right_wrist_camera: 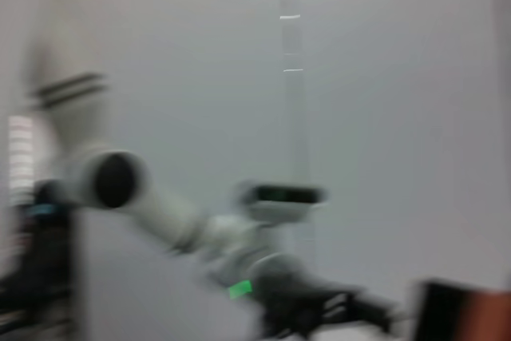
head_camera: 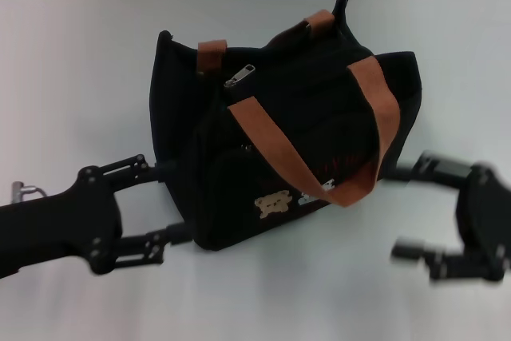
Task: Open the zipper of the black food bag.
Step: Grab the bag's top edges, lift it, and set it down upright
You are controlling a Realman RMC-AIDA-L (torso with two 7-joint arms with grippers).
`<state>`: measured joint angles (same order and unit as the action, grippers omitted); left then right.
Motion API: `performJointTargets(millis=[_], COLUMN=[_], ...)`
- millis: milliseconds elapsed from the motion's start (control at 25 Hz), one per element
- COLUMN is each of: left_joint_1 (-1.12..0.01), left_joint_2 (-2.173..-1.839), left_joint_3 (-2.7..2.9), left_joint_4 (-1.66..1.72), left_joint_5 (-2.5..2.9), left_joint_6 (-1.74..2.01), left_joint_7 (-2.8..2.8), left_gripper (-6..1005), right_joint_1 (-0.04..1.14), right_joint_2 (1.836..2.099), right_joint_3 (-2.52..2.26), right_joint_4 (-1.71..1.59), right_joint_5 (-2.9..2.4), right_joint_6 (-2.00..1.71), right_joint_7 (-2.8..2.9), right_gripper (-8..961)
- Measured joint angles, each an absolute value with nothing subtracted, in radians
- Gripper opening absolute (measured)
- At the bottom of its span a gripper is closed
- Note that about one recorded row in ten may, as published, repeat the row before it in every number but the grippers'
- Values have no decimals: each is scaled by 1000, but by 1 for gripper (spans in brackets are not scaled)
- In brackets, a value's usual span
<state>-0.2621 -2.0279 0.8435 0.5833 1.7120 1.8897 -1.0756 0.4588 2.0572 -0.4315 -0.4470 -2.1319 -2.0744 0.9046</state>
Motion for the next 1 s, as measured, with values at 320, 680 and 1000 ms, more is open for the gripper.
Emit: performJointTargets(millis=[320, 680, 1000], left_joint_1=[-296, -404, -418], left_joint_2=[-2067, -2075, -2076], left_joint_3=[847, 848, 838], left_joint_4=[528, 383, 351], left_joint_5=[1746, 1756, 1735], left_joint_6=[1698, 1562, 1487], left_joint_7=[-1077, -1050, -1028], left_gripper=[813, 797, 667], right_joint_1=[412, 400, 411], right_joint_2=[2052, 2062, 2064], right_joint_3=[-176, -161, -159], right_joint_4=[-445, -441, -410], right_joint_5=[-2132, -2132, -2132], right_joint_6=[-1949, -1898, -1860], right_joint_7=[909, 907, 905], right_gripper=[840, 840, 840])
